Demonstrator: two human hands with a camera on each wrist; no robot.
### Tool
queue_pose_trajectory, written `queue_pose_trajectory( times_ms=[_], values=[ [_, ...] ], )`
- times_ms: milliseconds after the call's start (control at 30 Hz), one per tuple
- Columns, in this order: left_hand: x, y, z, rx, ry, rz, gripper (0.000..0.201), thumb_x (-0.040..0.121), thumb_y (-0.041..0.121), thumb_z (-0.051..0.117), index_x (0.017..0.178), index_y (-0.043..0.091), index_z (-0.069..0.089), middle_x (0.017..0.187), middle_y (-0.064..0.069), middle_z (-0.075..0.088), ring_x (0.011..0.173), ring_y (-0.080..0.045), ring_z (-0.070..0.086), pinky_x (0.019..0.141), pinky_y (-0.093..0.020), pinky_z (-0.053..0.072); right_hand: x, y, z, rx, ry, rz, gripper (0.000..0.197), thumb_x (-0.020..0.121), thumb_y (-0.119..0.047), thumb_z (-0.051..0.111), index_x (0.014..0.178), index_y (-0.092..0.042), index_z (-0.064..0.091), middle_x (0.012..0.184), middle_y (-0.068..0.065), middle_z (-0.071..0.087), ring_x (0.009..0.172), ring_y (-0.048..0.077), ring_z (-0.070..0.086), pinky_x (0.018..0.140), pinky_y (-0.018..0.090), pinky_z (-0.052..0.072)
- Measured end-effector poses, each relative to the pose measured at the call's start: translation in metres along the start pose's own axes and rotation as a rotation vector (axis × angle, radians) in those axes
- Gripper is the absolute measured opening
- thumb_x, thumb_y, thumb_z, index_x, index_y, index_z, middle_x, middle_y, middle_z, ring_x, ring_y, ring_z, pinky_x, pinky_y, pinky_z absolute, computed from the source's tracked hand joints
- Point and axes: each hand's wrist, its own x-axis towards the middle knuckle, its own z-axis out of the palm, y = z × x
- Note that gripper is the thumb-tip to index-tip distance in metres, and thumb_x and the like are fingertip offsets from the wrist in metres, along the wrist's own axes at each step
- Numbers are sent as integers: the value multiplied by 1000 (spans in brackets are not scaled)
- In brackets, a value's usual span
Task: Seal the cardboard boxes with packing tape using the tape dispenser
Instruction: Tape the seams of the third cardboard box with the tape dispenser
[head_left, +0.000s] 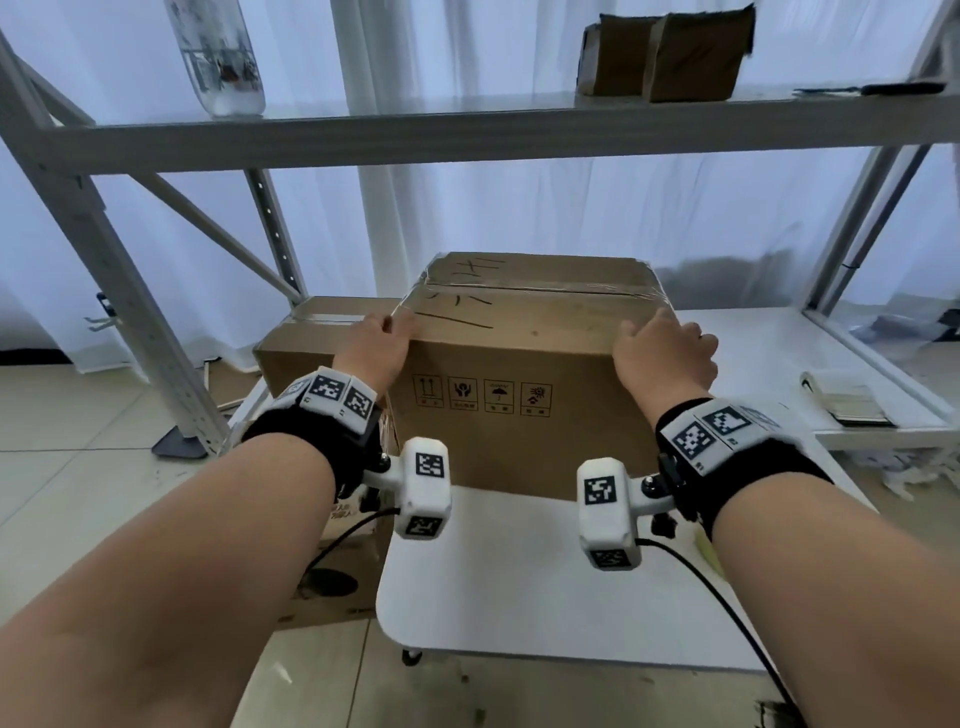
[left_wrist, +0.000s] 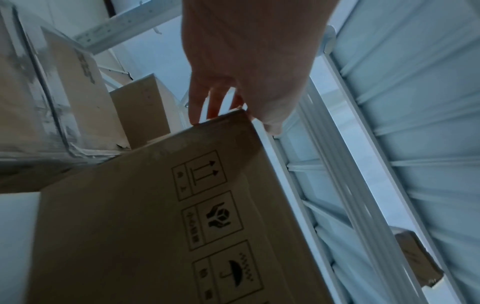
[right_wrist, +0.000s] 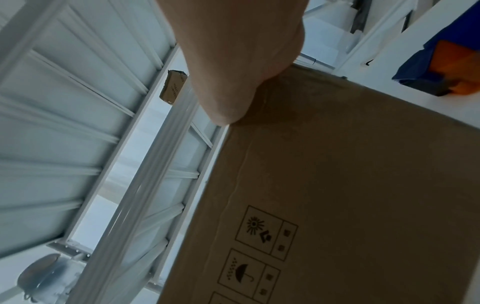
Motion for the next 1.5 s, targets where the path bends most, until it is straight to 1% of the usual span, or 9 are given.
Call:
queue_pose_trajectory(
  times_ms=[100,333,533,667,767,933,1100,1333,1500],
  values=[
    [13,0,15,-237,-36,-158,82,70,65,52,130,9,42,124,-13,54,108,-34,56,95,-49,47,12,1,3,19,-11,-31,59,91,-51,44,138,-16,41,135,17,43,126,36,34,99,46,34],
    [45,-9,52,-418,215,-14,46,95,44,47,127,12,47,107,-4,58,96,-21,57,93,-38,47,46,10,27,227,135,-164,45,89,-49,53,128,-26,54,133,8,50,121,33,40,100,39,33],
    [83,-8,83,-459,160,66,45,100,37,41,136,10,42,125,-4,54,108,-19,53,91,-30,44,96,3,48,250,-8,-105,48,100,-36,39,147,-34,31,155,11,15,138,34,17,109,50,24],
    [141,-1,88,-402,212,42,52,94,41,45,134,8,47,129,-9,57,115,-26,54,101,-41,44,151,-24,61,267,-54,-90,48,102,-23,35,149,-28,27,155,14,14,140,35,15,111,46,21],
    [172,-9,103,-369,217,14,44,94,33,53,129,6,47,123,-8,56,104,-21,54,93,-33,46,177,-30,87,299,-57,-104,49,102,-23,37,149,-28,27,156,11,11,140,34,14,112,48,21],
    [192,-36,140,-271,145,-76,64,79,48,69,122,8,44,117,-10,51,104,-26,54,93,-45,50,202,-23,130,204,-151,-124,63,92,-47,51,148,-31,29,155,13,13,140,36,15,112,50,23],
    [196,-54,168,25,26,-36,73,88,53,55,146,15,31,142,-20,39,129,-37,40,108,-49,34,214,1,174,-55,-301,-164,57,91,-60,42,144,-38,36,150,20,23,135,40,21,109,47,22],
    [196,-41,172,272,-69,-123,69,96,55,38,152,22,14,154,-22,11,132,-45,34,108,-51,29,212,-2,177,-154,-353,-134,50,99,-56,17,148,-44,18,158,15,-12,145,34,-14,109,67,-3],
    [176,-21,151,303,-31,-20,64,97,49,39,148,13,28,142,-18,35,127,-35,43,105,-44,36,179,0,159,-201,-319,-205,56,100,-49,29,151,-31,18,159,16,3,146,35,-2,114,60,1]
  ],
)
